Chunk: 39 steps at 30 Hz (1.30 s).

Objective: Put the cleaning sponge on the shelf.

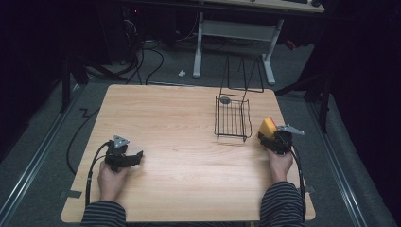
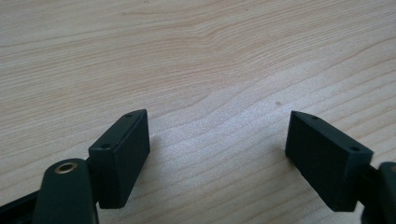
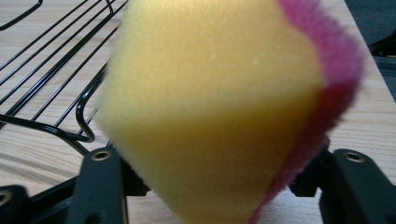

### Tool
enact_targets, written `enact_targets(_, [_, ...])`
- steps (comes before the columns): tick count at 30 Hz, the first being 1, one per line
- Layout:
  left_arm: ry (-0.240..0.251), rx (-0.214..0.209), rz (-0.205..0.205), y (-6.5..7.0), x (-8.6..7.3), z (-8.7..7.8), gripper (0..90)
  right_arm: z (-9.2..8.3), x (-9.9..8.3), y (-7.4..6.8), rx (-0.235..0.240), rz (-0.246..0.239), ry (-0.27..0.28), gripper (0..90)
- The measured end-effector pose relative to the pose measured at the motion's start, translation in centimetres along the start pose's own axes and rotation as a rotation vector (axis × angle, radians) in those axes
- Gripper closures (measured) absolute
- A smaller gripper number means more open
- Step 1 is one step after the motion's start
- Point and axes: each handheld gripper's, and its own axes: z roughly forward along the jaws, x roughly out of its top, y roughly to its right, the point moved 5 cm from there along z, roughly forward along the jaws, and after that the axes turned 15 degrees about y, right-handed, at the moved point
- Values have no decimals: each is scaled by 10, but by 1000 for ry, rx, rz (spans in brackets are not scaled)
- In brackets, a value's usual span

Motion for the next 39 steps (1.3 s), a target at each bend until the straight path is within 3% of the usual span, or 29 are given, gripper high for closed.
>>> enact_targets(14, [0, 0, 0, 0, 0, 0, 224, 0, -2, -2, 3, -32, -6, 591])
enact_targets(39, [0, 0, 0, 0, 0, 0, 224, -22, 5, 2, 42, 1, 31, 608])
